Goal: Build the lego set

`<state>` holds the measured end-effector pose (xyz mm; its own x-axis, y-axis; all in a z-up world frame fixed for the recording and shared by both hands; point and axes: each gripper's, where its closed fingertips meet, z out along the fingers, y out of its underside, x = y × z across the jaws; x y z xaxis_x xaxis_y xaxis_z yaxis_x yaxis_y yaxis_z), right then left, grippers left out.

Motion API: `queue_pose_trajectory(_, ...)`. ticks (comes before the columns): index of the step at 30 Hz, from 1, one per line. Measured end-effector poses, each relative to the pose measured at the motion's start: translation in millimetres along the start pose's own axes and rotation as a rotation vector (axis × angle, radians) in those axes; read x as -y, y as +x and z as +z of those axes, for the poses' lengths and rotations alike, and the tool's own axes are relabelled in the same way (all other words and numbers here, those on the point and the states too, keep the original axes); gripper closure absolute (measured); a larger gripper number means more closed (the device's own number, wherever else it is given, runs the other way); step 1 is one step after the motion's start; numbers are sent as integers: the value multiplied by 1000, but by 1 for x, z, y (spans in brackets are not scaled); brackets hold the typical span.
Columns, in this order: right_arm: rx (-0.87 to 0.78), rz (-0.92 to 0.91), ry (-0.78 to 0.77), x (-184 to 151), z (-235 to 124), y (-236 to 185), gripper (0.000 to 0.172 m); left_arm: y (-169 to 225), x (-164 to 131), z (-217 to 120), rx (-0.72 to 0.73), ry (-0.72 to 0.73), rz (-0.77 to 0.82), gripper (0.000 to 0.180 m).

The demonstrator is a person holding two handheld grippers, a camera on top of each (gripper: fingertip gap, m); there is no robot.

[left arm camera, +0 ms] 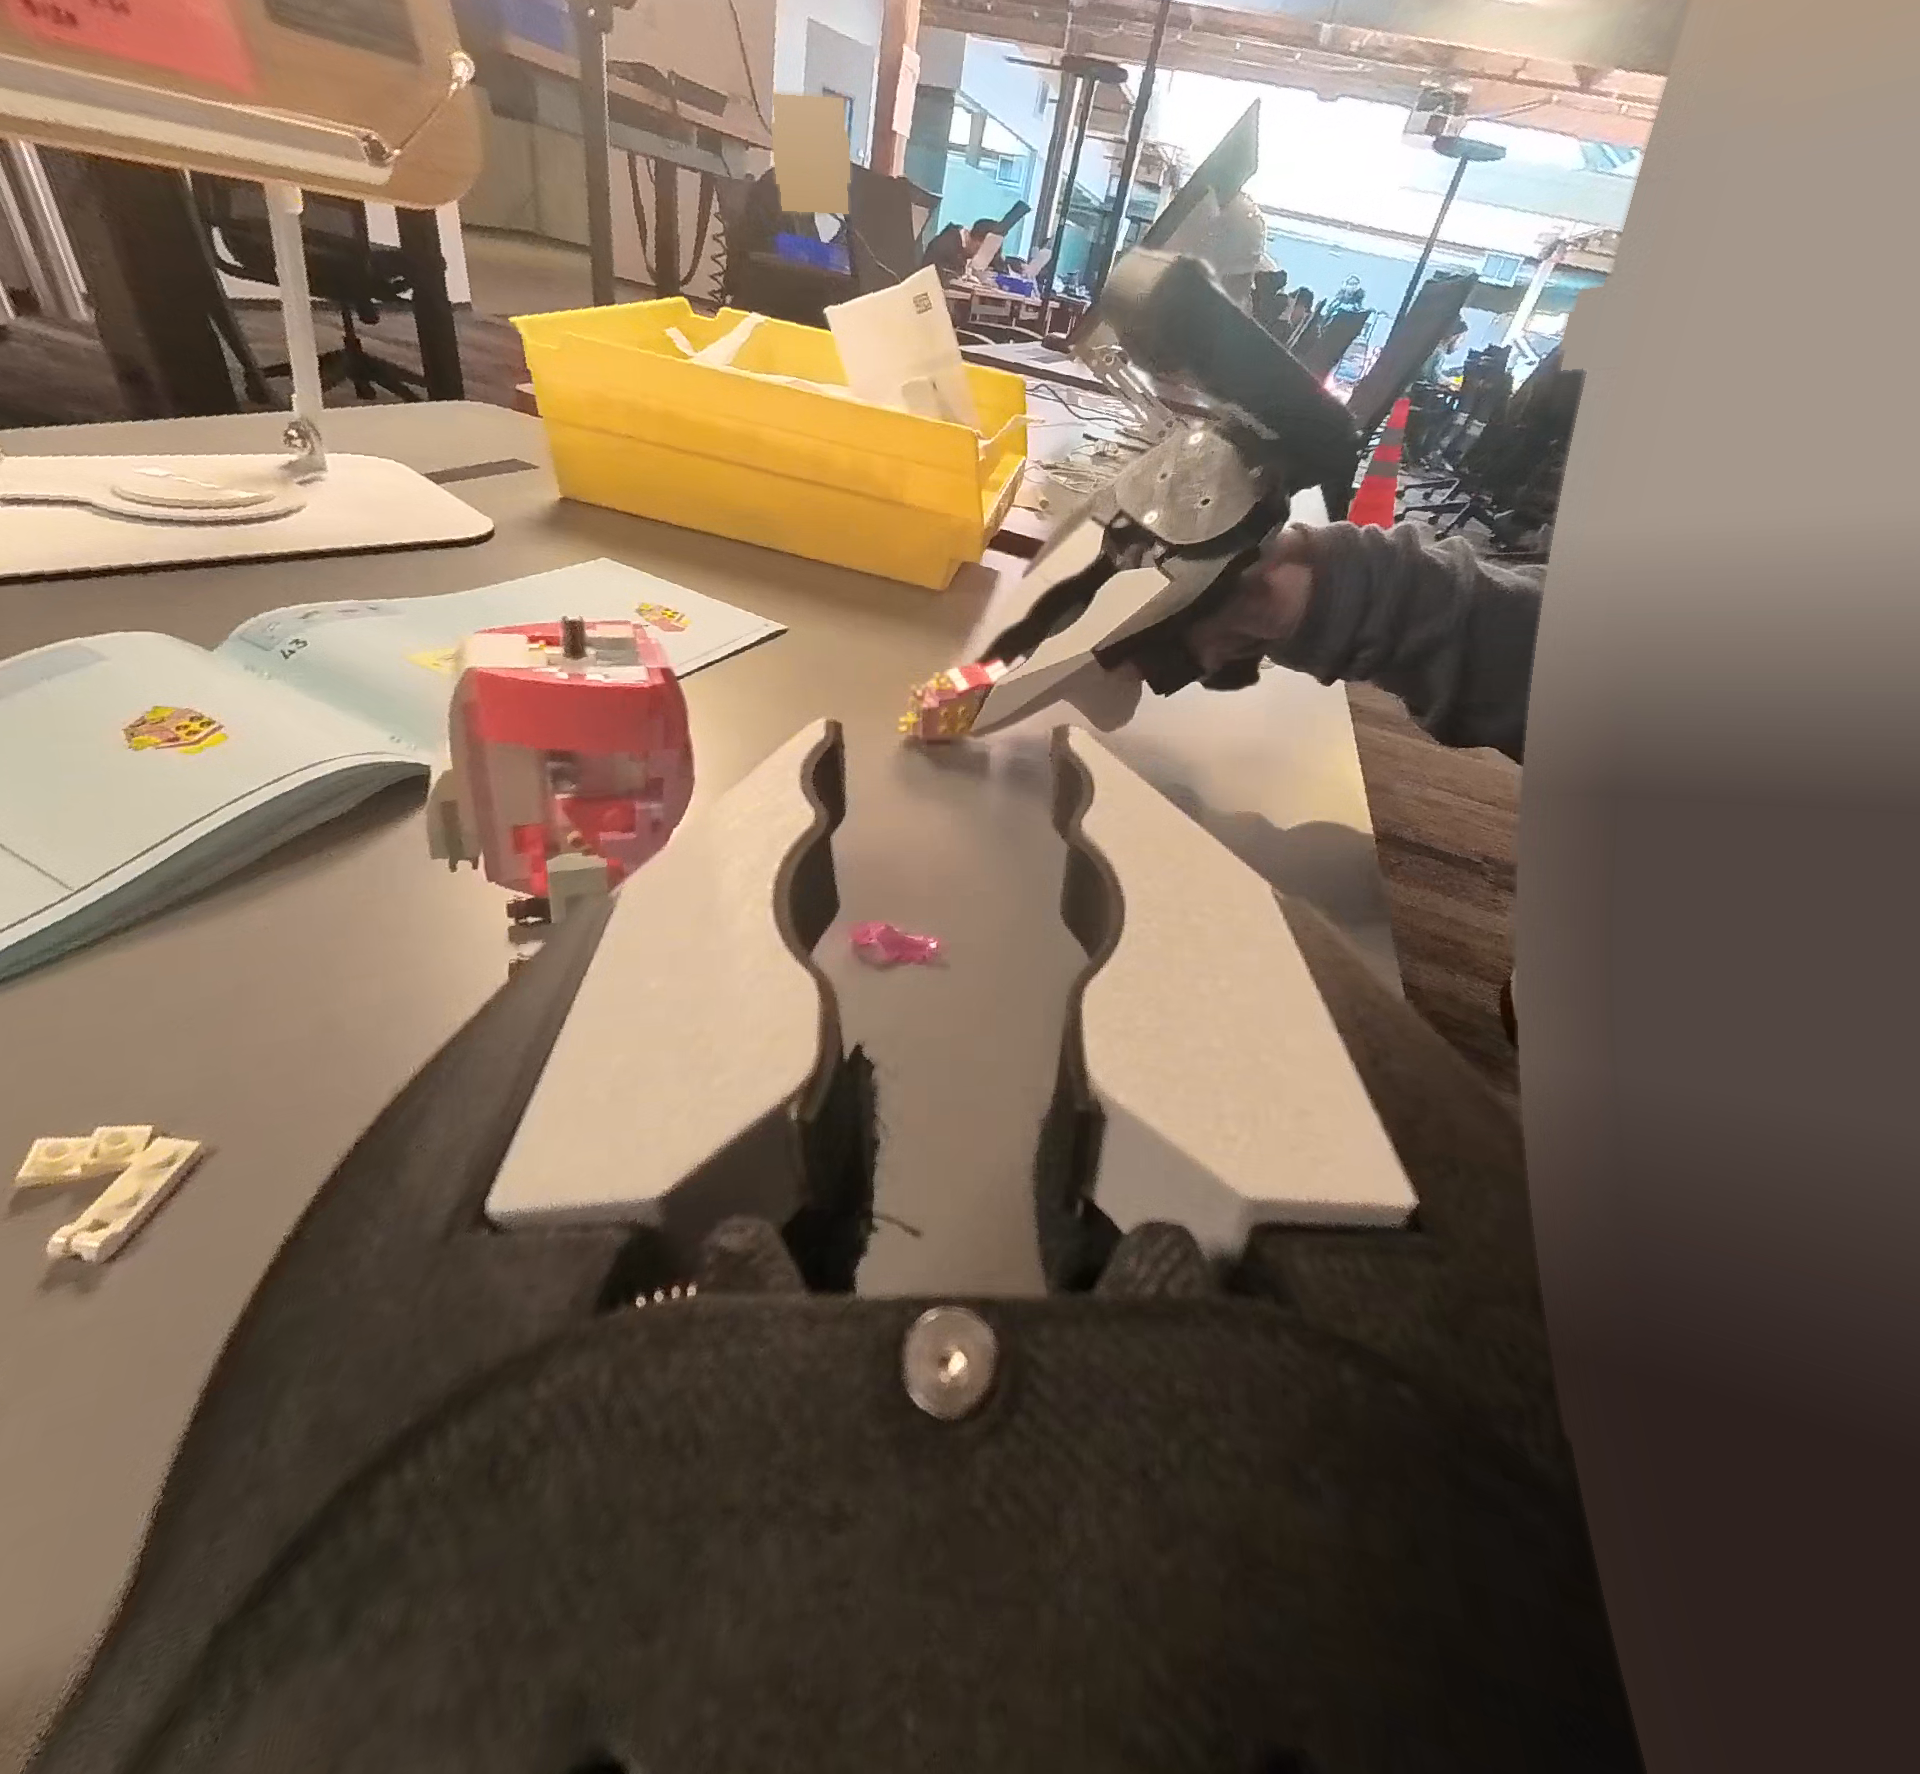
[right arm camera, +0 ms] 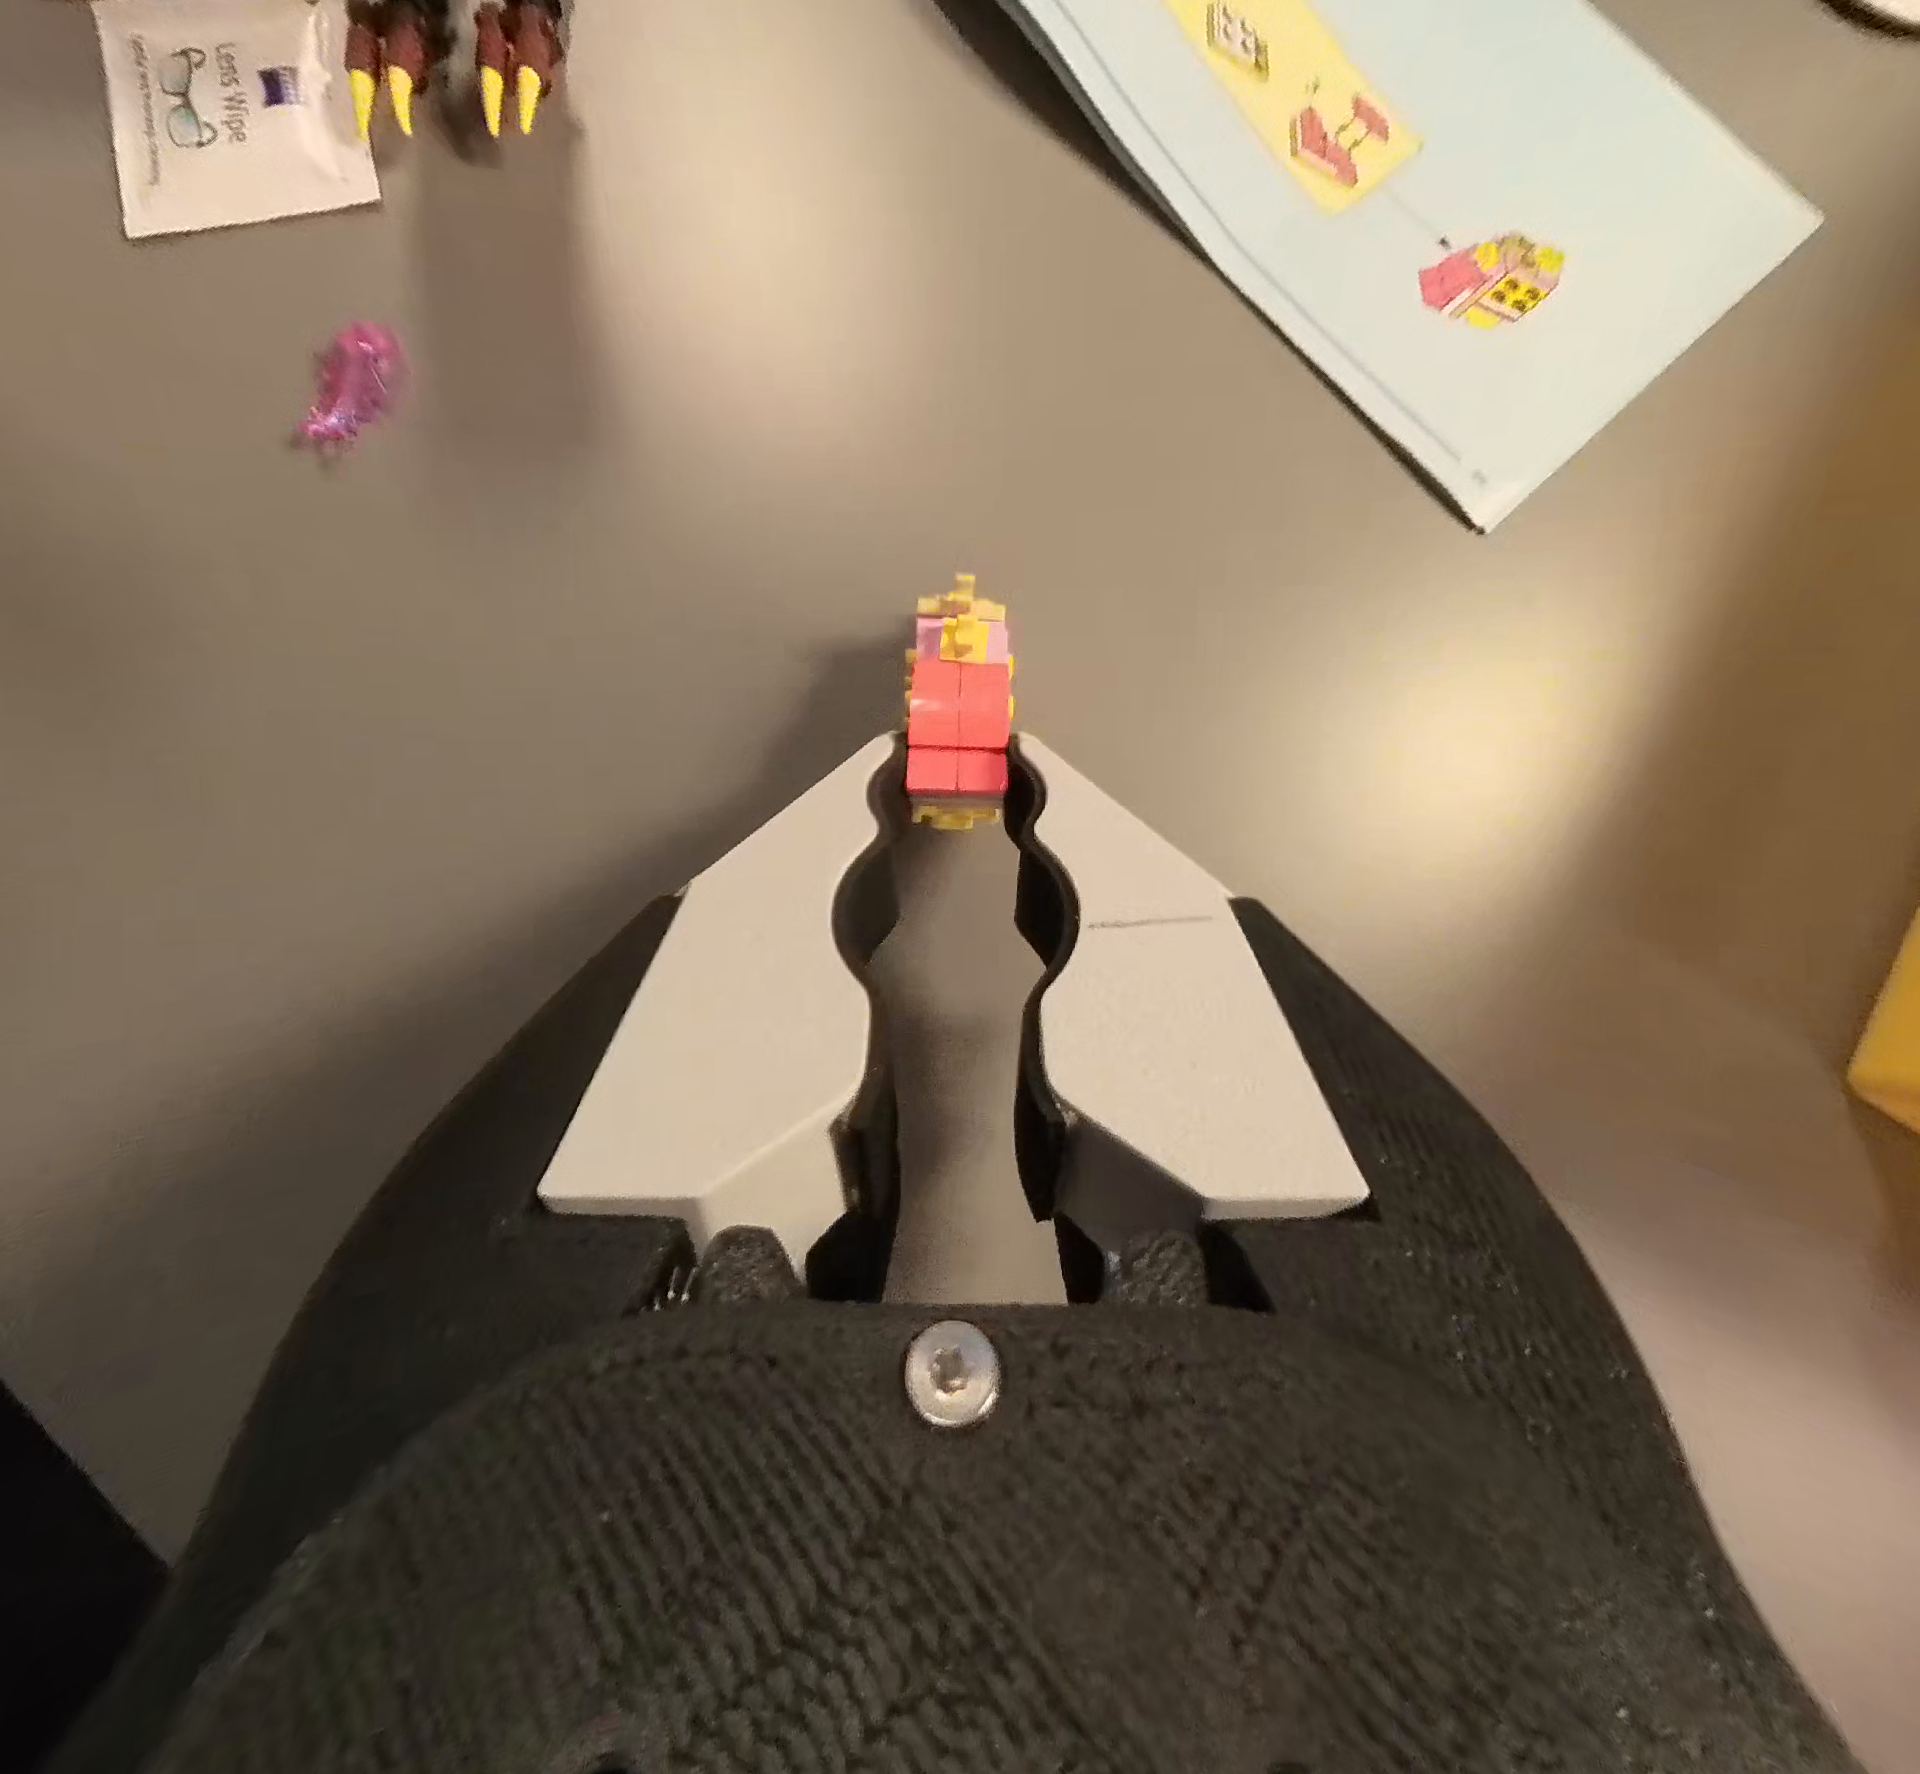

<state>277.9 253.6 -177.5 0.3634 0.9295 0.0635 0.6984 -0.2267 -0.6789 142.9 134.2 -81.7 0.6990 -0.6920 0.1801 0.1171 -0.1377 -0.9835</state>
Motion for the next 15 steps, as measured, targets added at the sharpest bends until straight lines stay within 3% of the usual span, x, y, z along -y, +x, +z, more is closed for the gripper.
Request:
queue_pose_trajectory(2,21,16,-7,-4,1,-1,152,1,-2,0,-15,-5,-14,143)
queue_pose_trajectory(4,54,29,-8,-6,0,-4,132,3,-3,0,-30,-11,-33,143)
queue_pose_trajectory(7,60,57,77,0,-12,2,119,0,-1,-2,-12,4,-40,143)
queue_pose_trajectory(11,-68,123,480,47,-46,37,120,-17,12,-14,109,82,-1,142)
queue_pose_trajectory(15,-371,163,987,88,-100,84,139,-35,23,-28,243,148,26,140)
